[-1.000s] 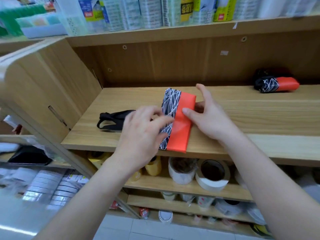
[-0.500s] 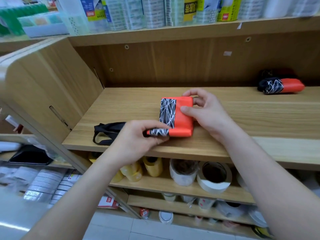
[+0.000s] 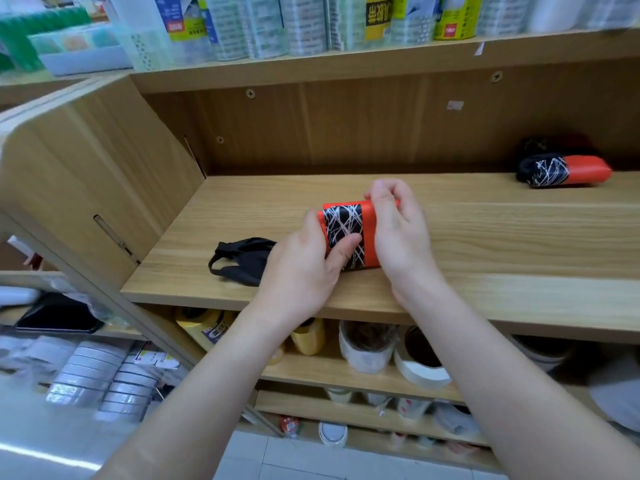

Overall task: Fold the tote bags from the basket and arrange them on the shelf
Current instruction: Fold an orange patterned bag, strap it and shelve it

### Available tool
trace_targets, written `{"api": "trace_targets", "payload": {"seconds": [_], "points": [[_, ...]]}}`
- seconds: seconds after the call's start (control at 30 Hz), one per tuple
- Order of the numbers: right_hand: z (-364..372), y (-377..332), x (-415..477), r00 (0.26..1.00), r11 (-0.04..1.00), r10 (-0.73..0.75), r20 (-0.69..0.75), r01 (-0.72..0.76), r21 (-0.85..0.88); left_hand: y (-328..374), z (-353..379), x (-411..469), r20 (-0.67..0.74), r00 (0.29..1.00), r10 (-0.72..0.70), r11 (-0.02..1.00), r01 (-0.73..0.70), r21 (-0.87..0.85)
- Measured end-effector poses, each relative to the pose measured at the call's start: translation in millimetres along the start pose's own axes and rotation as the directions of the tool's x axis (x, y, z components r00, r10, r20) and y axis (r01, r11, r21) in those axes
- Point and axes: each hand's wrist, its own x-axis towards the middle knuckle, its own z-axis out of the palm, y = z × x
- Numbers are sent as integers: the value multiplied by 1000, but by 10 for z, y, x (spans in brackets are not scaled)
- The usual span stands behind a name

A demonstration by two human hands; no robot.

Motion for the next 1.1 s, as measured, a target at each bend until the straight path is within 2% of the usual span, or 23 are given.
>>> {"api": "trace_targets", "payload": {"seconds": [0.13, 0.3, 0.37, 0.43, 0.5, 0.57, 0.63, 0.67, 0.8, 0.87, 0.9, 0.93, 1.0, 1.07, 1.1], "points": [[34, 54, 33, 991, 993, -107, -81, 103, -52, 23, -24, -58, 40, 999, 30, 999, -29, -33], [-8, 40, 42, 989, 988, -139, -45, 136, -67, 67, -60, -61, 100, 994, 39, 996, -31, -86], [-50, 2, 58, 993, 989, -113, 19, 115, -91, 70, -68, -68, 106, 993, 46, 995, -37, -87], [-175, -71, 103, 981, 974, -93, 172, 125, -189, 61, -67, -75, 101, 994, 47, 997, -40, -72], [-361, -169, 140, 900, 946, -74, 430, 199, -254, 46, -61, -80, 88, 995, 42, 999, -39, -32], [-508, -241, 157, 798, 877, -77, 598, 340, -341, 49, -66, -70, 110, 993, 46, 997, -39, -69], [-581, -236, 182, 769, 736, -137, 624, 501, -455, 63, -112, -39, 212, 976, 46, 987, -12, -159], [-605, -227, 188, 764, 685, -175, 621, 548, -481, 55, -161, -18, 266, 963, 48, 989, -8, -150], [-761, -213, 217, 770, 673, -214, 602, 563, -481, -68, -533, 43, 288, 955, 76, 991, -103, 80], [-863, -217, 241, 773, 661, -218, 596, 566, -492, -230, -743, 30, 307, 950, 65, 998, -56, -38], [-911, -219, 256, 776, 652, -219, 591, 567, -503, -328, -820, 14, 320, 946, 49, 978, 19, -207], [-954, -221, 270, 780, 648, -222, 586, 567, -509, -420, -879, -8, 314, 949, 39, 903, 101, -417], [-1009, -220, 294, 789, 678, -229, 570, 550, -489, -598, -891, -52, 261, 965, -11, 644, 206, -737], [-1013, -204, 308, 784, 679, -246, 570, 559, -476, -674, -803, -103, 258, 958, -127, 479, 287, -830], [-999, -194, 311, 775, 660, -256, 577, 576, -482, -680, -751, -121, 272, 946, -177, 467, 324, -823]]}}
